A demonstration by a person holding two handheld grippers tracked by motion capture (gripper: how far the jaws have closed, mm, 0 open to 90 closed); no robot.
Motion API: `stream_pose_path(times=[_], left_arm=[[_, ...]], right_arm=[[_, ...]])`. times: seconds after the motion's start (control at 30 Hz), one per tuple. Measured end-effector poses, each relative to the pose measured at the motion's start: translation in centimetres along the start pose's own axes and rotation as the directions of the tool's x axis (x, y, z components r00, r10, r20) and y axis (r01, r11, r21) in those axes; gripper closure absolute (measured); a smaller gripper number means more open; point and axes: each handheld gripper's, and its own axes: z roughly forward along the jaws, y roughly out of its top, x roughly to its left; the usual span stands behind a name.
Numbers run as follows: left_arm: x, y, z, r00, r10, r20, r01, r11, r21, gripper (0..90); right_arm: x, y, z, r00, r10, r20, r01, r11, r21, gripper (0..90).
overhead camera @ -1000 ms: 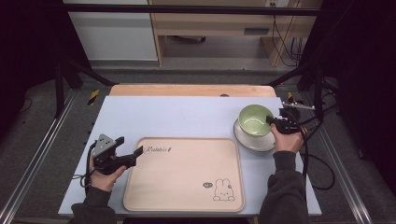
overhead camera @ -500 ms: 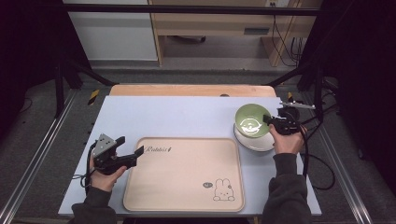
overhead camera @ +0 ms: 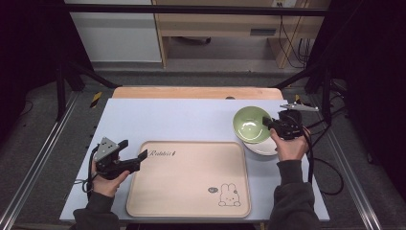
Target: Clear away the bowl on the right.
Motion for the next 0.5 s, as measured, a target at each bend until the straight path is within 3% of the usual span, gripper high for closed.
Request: stream_pose_path(times=[0.5], left_arm=[[-0.3, 0.3, -0.4, 0.9999, 0.01, 0.011, -0.009, 0.9998, -0.017, 15.3]], right_arm=[[2.6, 0.6, -0.8, 0.9971, -0.064, -0.041, 0.063, 0.998, -0.02, 83.6]])
